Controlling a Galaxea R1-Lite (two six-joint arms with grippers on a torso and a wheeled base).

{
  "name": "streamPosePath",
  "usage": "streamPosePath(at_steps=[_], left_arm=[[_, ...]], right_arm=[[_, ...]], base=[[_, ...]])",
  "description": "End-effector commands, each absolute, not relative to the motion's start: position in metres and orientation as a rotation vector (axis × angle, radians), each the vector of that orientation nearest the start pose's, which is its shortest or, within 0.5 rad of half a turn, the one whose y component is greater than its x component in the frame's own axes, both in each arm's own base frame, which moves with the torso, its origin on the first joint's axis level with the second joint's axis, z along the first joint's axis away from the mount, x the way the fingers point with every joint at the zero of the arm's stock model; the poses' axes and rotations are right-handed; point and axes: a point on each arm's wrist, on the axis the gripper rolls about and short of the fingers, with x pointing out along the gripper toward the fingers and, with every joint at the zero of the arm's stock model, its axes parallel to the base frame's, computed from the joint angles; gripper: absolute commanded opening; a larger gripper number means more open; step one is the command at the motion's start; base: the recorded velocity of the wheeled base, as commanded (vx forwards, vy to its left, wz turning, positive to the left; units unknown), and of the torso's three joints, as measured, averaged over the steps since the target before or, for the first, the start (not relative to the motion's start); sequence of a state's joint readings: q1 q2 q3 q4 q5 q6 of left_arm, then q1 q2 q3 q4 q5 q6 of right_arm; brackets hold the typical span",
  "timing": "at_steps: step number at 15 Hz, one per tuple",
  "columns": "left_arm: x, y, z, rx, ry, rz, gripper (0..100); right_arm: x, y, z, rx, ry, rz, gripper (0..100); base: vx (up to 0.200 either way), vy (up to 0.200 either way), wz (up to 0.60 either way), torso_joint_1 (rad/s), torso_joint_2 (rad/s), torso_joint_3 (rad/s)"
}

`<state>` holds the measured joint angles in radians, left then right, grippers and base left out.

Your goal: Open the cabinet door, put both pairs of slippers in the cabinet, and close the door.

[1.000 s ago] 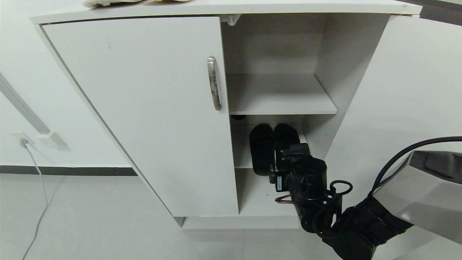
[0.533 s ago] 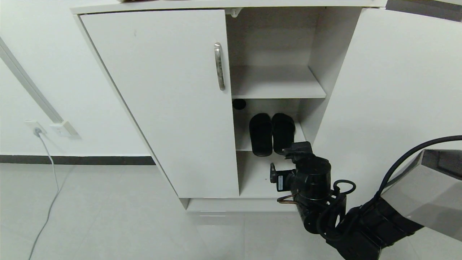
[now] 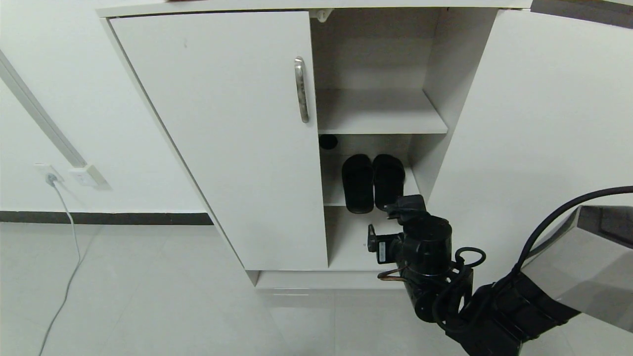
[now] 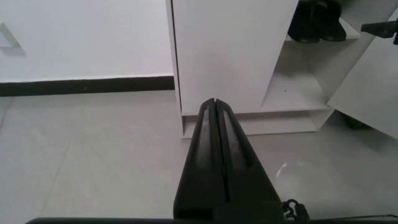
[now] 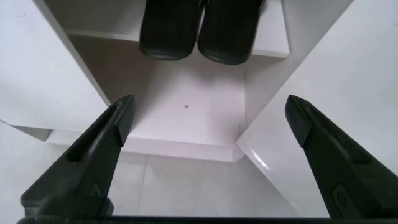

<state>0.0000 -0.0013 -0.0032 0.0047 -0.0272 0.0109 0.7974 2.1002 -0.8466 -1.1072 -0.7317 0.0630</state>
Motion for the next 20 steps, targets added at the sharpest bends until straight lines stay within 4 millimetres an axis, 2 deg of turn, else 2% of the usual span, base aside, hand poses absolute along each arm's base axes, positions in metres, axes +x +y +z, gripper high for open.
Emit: streamPosePath(at_steps=[1, 7, 12, 20], left_arm=[[-0.023, -0.0006, 0.0759, 0.011, 0.001, -0.028, 0], [-0.023, -0.0006, 0.0759, 0.011, 0.001, -0.028, 0], [-0.023, -0.0006, 0.0759, 0.017, 0.001, -0.028, 0], [-0.023, -0.0006, 0.0759, 0.015, 0.001, -0.028, 0]], right_arm=[[0.2688, 0.258, 0.1041, -0.035, 0.105, 0.07, 100], [0.2662, 0.2561, 0.1107, -0.023, 0.094, 0.072, 100], [0.265, 0.254, 0.1082, -0.033, 0.103, 0.069, 100], [0.2656, 0.2539, 0.108, -0.037, 0.102, 0.067, 100]], base=[[0.0, 0.0, 0.0, 0.0, 0.0, 0.0], [0.0, 0.0, 0.0, 0.002, 0.0, 0.099], [0.0, 0.0, 0.0, 0.0, 0.0, 0.154], [0.0, 0.0, 0.0, 0.0, 0.0, 0.0]])
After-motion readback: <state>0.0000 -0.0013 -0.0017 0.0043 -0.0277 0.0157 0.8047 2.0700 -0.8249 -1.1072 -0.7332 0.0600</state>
